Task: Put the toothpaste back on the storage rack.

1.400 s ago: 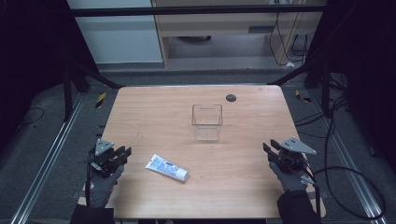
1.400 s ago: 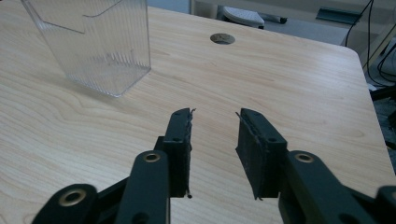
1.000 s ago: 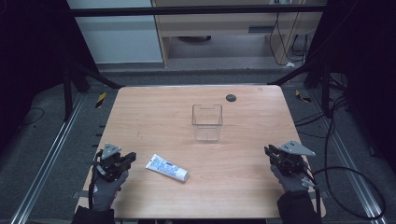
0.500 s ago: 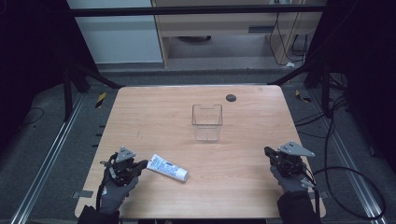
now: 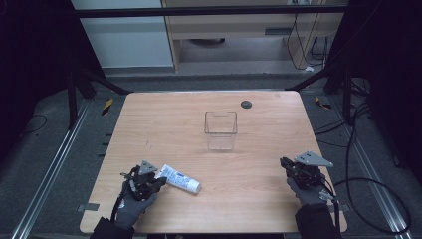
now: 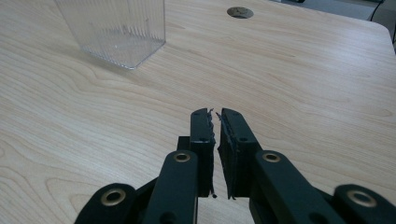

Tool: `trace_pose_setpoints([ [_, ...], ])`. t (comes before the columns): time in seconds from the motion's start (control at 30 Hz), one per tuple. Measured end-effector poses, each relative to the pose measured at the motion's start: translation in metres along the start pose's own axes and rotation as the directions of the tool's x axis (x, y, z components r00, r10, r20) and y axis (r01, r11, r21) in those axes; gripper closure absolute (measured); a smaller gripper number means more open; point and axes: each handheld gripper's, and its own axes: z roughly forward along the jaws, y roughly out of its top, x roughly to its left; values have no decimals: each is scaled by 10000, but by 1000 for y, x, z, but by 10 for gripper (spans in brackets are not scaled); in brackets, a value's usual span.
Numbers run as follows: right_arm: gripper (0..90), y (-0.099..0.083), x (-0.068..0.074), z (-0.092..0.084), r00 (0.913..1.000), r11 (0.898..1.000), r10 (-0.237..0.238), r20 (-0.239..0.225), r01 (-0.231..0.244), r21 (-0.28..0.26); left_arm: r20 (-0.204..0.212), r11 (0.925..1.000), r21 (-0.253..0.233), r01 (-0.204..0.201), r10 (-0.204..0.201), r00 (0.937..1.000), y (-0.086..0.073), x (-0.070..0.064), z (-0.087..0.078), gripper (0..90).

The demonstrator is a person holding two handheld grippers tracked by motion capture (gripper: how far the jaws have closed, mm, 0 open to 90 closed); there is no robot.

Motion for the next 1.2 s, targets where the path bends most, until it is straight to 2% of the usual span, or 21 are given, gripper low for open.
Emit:
trace_pose_setpoints([
  [0.3,802,-1,0,2,10000,9999,-33,21,33,136,-138,9999,149,53,-51,9999,2,2,9,891],
  [0.67,780,-1,0,4,10000,9998,-53,47,52,169,-319,9999,-36,138,-139,9994,11,5,18,891],
  [0.8,773,-1,0,5,10000,9998,-59,68,58,175,-331,9995,-111,293,-296,9990,15,5,23,891],
  [1.2,751,0,-1,7,9999,9998,-62,119,60,204,-422,9997,-105,223,-228,9988,25,3,35,891],
])
